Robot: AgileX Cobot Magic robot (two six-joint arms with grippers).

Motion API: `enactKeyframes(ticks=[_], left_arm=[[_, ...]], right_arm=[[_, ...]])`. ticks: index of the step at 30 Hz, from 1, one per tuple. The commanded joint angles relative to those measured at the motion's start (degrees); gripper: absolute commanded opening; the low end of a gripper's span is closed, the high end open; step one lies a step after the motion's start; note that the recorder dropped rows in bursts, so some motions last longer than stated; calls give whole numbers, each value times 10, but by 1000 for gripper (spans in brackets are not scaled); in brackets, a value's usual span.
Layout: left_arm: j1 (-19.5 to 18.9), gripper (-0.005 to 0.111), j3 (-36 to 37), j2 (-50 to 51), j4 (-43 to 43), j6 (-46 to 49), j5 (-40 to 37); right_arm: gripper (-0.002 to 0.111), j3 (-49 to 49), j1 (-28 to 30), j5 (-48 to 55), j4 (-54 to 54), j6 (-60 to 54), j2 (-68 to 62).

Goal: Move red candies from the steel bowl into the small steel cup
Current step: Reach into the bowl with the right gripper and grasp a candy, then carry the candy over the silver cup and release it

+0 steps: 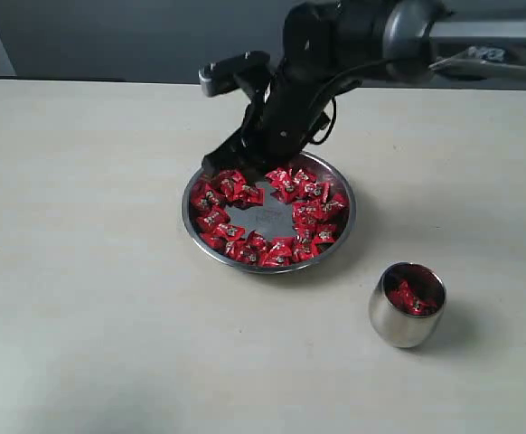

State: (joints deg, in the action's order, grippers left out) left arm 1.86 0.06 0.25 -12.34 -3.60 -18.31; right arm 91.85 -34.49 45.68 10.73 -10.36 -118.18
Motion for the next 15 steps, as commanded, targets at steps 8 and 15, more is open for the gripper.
enactKeyframes(ticks=[8, 15], left_arm=[[0, 0, -1, -2, -1, -3, 4], [0, 0, -1, -2, -1, -3, 4]], right_arm=[[-1, -301, -16, -80, 12, 28, 362], [-1, -538, -16, -82, -127, 245, 547]])
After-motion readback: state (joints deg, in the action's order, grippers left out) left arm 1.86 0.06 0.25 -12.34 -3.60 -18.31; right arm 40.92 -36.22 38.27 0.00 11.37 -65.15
